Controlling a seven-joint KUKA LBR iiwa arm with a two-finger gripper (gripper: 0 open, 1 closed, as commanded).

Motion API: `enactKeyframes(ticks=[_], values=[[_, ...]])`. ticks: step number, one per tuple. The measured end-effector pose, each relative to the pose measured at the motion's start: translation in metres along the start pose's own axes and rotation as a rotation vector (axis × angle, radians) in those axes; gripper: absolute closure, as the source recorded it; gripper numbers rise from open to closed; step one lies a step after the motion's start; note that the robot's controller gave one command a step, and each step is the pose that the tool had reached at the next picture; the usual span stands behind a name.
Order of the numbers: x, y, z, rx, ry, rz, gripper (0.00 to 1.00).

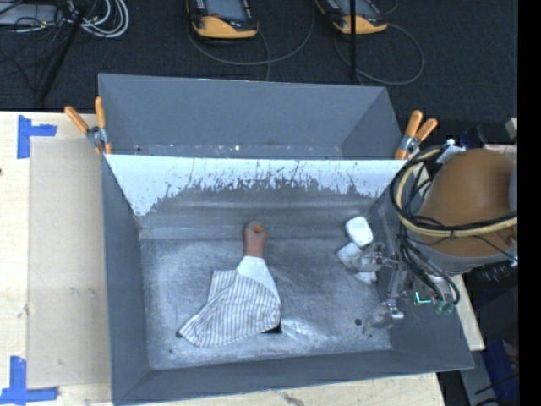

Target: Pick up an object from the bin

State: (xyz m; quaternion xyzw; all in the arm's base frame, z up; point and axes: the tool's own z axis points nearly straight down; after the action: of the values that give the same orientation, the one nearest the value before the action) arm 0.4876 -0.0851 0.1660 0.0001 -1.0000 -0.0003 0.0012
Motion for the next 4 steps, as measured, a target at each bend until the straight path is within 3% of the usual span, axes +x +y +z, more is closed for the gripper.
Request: enactKeyframes(ticks=[1, 2, 3, 4], values=[[-0.004, 0.101, 0.083, 0.000, 0.001, -0.232, 1.00], [-0.004, 0.101, 0.083, 0.000, 0.001, -0.233, 1.00], [-0.008, 0.104, 0.036, 0.000, 0.006, -0.260, 1.00], [-0.009, 0.105, 0.021, 0.000, 0.004, -0.270, 1.00]])
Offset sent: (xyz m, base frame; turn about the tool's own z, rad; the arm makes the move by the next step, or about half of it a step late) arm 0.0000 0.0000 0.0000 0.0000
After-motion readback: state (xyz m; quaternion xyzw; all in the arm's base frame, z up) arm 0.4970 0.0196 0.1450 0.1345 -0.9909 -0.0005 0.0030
